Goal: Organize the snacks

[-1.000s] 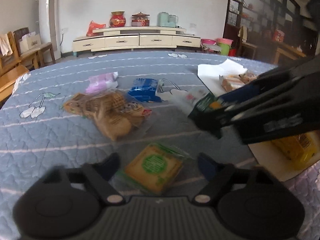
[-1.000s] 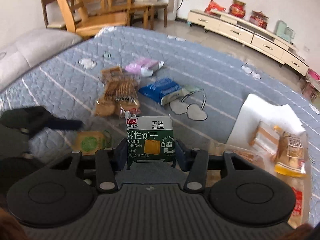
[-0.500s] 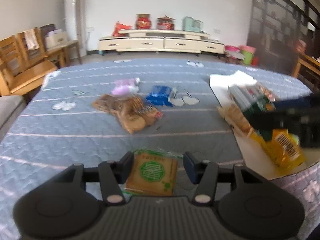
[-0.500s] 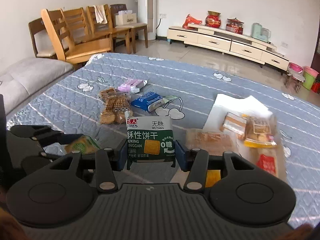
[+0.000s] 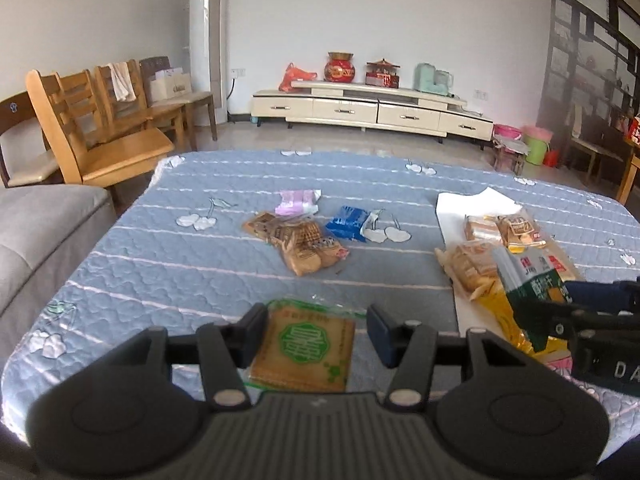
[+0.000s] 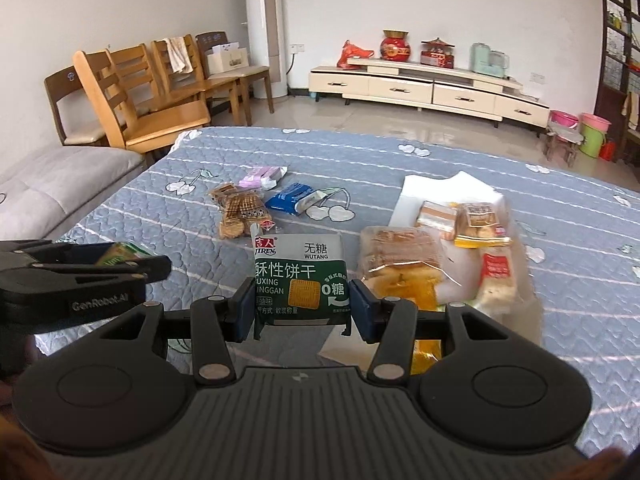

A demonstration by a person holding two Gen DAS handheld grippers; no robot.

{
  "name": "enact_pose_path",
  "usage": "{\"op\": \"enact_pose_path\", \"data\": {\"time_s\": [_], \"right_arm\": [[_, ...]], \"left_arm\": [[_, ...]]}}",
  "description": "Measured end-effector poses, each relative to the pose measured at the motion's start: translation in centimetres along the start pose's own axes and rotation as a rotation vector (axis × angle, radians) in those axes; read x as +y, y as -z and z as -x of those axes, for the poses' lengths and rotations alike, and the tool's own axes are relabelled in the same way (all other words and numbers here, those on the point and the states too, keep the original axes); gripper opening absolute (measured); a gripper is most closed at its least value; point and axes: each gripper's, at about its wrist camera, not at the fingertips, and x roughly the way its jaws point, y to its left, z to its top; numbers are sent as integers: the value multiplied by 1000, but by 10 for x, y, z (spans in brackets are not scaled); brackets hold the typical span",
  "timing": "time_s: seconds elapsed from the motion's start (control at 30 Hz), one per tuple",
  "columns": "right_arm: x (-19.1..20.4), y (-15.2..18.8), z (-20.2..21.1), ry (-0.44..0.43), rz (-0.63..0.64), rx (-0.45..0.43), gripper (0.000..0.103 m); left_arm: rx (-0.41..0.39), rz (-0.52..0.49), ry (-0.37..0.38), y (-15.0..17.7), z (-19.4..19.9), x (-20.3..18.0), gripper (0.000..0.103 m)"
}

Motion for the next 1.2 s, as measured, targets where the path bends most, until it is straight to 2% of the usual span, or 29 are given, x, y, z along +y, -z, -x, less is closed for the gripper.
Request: {"op": "enact_pose_path", "data": {"time_s": [0.5,1.2], "right_arm": [[-10,13,42,72,-6,-44,61],[-27,17,51,108,-43,-66,61]], "left_arm": [[-41,-16,-2,-3,30,-15,54],[-49,-45,33,-5,40,-35,54]]}}
